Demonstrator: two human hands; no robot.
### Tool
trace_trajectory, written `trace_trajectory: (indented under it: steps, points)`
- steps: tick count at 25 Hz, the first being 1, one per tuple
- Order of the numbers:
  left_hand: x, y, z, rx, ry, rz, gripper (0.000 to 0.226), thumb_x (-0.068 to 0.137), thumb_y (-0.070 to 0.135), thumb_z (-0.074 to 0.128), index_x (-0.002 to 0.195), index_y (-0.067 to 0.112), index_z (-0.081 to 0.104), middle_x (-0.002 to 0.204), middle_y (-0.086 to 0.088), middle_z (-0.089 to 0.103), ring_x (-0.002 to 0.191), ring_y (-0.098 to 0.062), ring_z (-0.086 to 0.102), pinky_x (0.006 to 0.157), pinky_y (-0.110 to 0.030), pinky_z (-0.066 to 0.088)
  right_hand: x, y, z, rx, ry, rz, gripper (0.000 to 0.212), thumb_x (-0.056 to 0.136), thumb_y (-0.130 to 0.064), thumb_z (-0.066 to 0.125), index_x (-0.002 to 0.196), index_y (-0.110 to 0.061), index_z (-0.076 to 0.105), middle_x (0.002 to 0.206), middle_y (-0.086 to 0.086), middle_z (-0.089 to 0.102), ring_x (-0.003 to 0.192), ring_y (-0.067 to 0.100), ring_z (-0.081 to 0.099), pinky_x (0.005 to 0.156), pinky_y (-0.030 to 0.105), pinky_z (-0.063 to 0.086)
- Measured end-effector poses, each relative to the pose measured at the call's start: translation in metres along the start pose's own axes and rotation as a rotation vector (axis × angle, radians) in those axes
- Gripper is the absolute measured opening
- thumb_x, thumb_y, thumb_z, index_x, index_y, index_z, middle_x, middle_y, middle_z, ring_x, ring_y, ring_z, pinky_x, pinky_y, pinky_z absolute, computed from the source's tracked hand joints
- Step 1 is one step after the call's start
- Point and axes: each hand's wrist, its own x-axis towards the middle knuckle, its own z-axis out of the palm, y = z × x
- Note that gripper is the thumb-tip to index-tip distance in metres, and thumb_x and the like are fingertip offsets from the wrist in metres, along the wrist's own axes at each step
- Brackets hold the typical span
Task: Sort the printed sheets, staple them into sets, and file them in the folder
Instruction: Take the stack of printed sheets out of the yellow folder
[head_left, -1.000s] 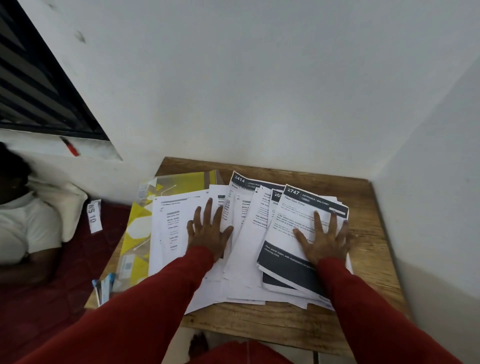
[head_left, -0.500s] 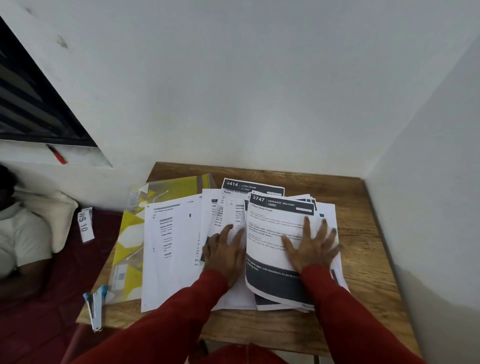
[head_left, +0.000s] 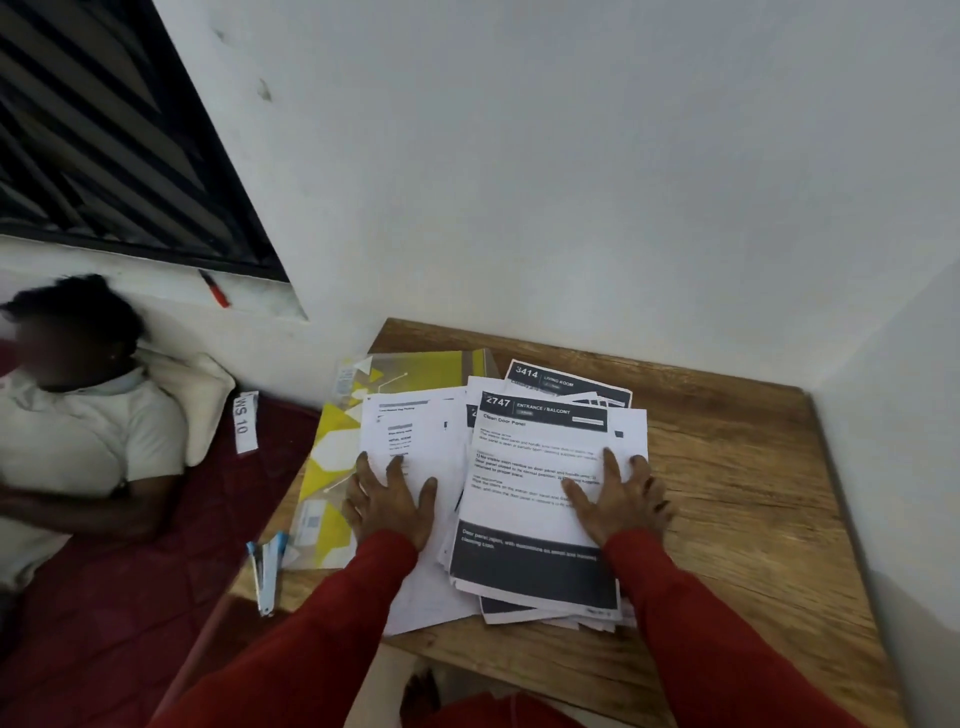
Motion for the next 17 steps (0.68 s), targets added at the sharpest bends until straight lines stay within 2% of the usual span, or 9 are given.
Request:
trace_trajectory:
  steps: [2, 4, 8, 11, 14, 17]
  points:
    - [0.007, -0.004, -0.003, -0.025, -0.052, -0.063, 0.07, 0.087, 0.058, 0.052, 0.146, 0.025, 0.032, 0.156, -0.014, 0.008, 0.14, -0.039, 0.015, 0.115, -0.051, 0.014, 0.003, -0.003, 0.0, 0.064, 0.022, 0.067, 0.095, 0.077, -0.081, 0.042, 0.151, -0.033, 0.007, 0.157, 0.013, 0.002, 0.142, 0.041, 0.01, 0.11, 0.058, 0.017]
    - [0.012, -0.003, -0.005, -0.101, -0.061, -0.111, 0.073, 0.086, 0.056, 0.057, 0.147, 0.025, 0.03, 0.155, -0.015, 0.013, 0.139, -0.039, 0.017, 0.114, -0.051, 0.015, 0.003, 0.0, 0.001, 0.113, 0.011, 0.146, 0.097, 0.076, -0.08, 0.043, 0.151, -0.03, 0.007, 0.157, 0.016, 0.001, 0.143, 0.041, 0.007, 0.111, 0.058, 0.014]
    - [0.027, 0.004, -0.009, -0.199, -0.019, -0.207, 0.08, 0.081, 0.051, 0.067, 0.145, 0.02, 0.03, 0.148, -0.019, 0.029, 0.135, -0.04, 0.026, 0.109, -0.052, 0.024, -0.001, 0.004, -0.003, 0.078, 0.011, 0.154, 0.088, 0.078, -0.079, 0.043, 0.148, -0.03, 0.019, 0.154, 0.016, 0.012, 0.139, 0.038, 0.015, 0.107, 0.057, 0.019]
    - [0.045, 0.005, -0.009, -0.237, -0.089, -0.26, 0.079, 0.08, 0.049, 0.07, 0.14, 0.01, 0.036, 0.138, -0.025, 0.044, 0.129, -0.042, 0.039, 0.106, -0.047, 0.031, -0.002, 0.009, -0.005, 0.116, 0.039, 0.154, 0.08, 0.081, -0.072, 0.047, 0.146, -0.03, 0.025, 0.152, 0.013, 0.017, 0.134, 0.036, 0.021, 0.106, 0.055, 0.022]
    - [0.059, 0.005, -0.009, -0.26, -0.179, -0.203, 0.064, 0.082, 0.047, 0.069, 0.126, 0.004, 0.052, 0.126, -0.023, 0.058, 0.118, -0.041, 0.052, 0.102, -0.045, 0.041, 0.0, 0.011, -0.001, 0.235, 0.016, 0.163, 0.077, 0.083, -0.068, 0.051, 0.146, -0.03, 0.028, 0.153, 0.011, 0.017, 0.135, 0.036, 0.021, 0.109, 0.055, 0.021]
    - [0.055, 0.016, -0.016, -0.331, -0.225, -0.05, 0.049, 0.086, 0.039, 0.067, 0.12, 0.006, 0.057, 0.123, -0.018, 0.061, 0.113, -0.037, 0.057, 0.096, -0.039, 0.045, -0.001, 0.008, 0.001, 0.303, -0.006, 0.152, 0.072, 0.083, -0.065, 0.054, 0.143, -0.032, 0.033, 0.152, 0.01, 0.017, 0.132, 0.036, 0.022, 0.109, 0.054, 0.021]
